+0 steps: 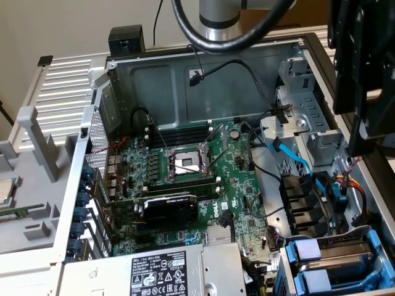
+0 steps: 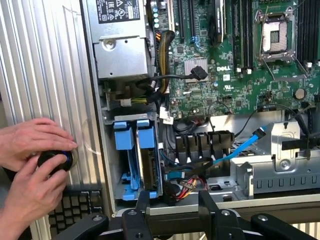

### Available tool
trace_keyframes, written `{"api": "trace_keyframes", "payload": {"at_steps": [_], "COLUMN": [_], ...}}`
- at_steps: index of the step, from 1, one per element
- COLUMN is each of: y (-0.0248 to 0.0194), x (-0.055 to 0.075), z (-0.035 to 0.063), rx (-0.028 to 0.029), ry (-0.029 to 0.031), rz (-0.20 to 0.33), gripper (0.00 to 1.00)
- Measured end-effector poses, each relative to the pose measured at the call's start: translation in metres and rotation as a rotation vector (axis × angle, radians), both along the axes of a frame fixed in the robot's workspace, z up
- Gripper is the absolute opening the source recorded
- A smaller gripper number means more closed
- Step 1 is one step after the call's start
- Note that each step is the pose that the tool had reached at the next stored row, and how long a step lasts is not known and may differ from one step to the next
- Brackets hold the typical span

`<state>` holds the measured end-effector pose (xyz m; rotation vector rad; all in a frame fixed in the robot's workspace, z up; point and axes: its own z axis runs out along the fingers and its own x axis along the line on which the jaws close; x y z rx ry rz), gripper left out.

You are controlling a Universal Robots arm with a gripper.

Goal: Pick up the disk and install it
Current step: 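Insert the first disk wire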

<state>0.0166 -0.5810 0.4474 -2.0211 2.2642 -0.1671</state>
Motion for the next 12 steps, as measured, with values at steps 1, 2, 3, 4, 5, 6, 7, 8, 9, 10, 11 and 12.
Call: {"api": "trace_keyframes", "payload": {"at_steps": [1,2,3,4,5,6,7,8,9,10,11,12], "y": [0.0004,0.0008,0.0013,0.0018,0.0023,0.0028,0.0032,0.0037,0.0043,0.0048,0.0053,0.0058], "x": [0.001,0.001,0.002,0.003,0.004,0.005,0.006,0.007,0.008,0.009,0.010,0.011], "z": [-0.0002,-0.0004,-0.0007,-0.0009,-0.0011,-0.0013,-0.0015,-0.0017,-0.0019,-0.0021,-0.0023,-0.0025], "rx": [0.0000,0.0000,0.0000,-0.0001,0.0000,-0.0001,0.0000,0.0000,0.0001,0.0000,0.0000,0.0000], "ry": [0.0001,0.0003,0.0006,0.0009,0.0010,0.0011,0.0011,0.0012,0.0014,0.0015,0.0017,0.0021], "rz": [-0.004,-0.007,-0.010,-0.013,-0.015,-0.017,-0.019,-0.022,-0.024,-0.026,-0.028,-0.030], "gripper": [0.51,0.51,0.51,0.51,0.51,0.51,0.51,0.51,0.51,0.51,0.51,0.51]}}
